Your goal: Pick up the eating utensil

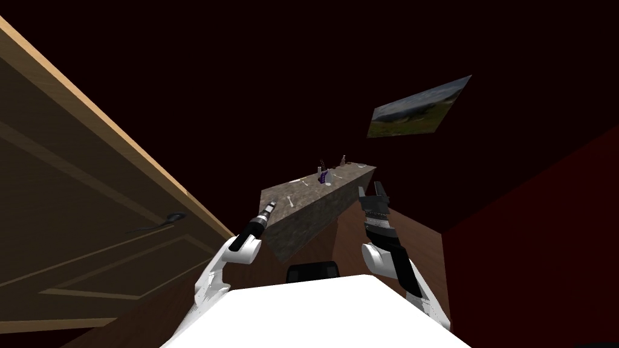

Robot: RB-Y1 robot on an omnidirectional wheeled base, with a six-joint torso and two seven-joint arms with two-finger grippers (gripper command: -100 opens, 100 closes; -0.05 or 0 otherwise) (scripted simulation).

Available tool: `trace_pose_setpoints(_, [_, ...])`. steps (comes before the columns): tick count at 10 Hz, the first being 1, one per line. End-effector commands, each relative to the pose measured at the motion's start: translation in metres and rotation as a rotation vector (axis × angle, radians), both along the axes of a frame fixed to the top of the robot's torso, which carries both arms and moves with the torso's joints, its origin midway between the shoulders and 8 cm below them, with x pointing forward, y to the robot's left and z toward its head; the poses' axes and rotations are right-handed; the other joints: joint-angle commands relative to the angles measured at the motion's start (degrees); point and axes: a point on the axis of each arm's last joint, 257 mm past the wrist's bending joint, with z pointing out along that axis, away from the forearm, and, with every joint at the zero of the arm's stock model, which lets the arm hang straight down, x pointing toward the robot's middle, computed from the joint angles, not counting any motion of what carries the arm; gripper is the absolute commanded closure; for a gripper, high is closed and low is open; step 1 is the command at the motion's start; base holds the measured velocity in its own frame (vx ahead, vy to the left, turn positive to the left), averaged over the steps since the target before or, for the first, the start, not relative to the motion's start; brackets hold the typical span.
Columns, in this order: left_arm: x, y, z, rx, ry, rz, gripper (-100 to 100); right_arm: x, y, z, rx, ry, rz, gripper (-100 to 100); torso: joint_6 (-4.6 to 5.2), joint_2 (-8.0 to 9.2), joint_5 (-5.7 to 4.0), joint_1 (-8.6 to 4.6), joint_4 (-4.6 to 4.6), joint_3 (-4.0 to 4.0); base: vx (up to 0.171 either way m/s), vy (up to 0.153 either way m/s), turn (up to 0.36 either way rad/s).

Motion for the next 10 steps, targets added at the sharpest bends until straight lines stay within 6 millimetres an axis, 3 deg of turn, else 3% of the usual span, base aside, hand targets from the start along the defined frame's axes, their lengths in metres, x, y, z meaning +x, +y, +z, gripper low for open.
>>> trace_pose_setpoints(1, [0.004, 0.01, -0.011, 0.034, 0.045, 0.014, -100, 0.0, 0.0, 0.0, 0.0, 0.0, 0.0, 0, 0.0, 0.0, 0.0, 0.0, 0.0, 0.0, 0.061, -0.104, 0.054])
trace_pose_setpoints(10, [0.009, 0.053, -0.06, 0.132, 0.262, 0.086, -100, 0.0, 0.0, 0.0, 0.0, 0.0, 0.0, 0, 0.0, -0.12, 0.02, 0.06, -0.02, -0.07, 0.052, -0.081, 0.03])
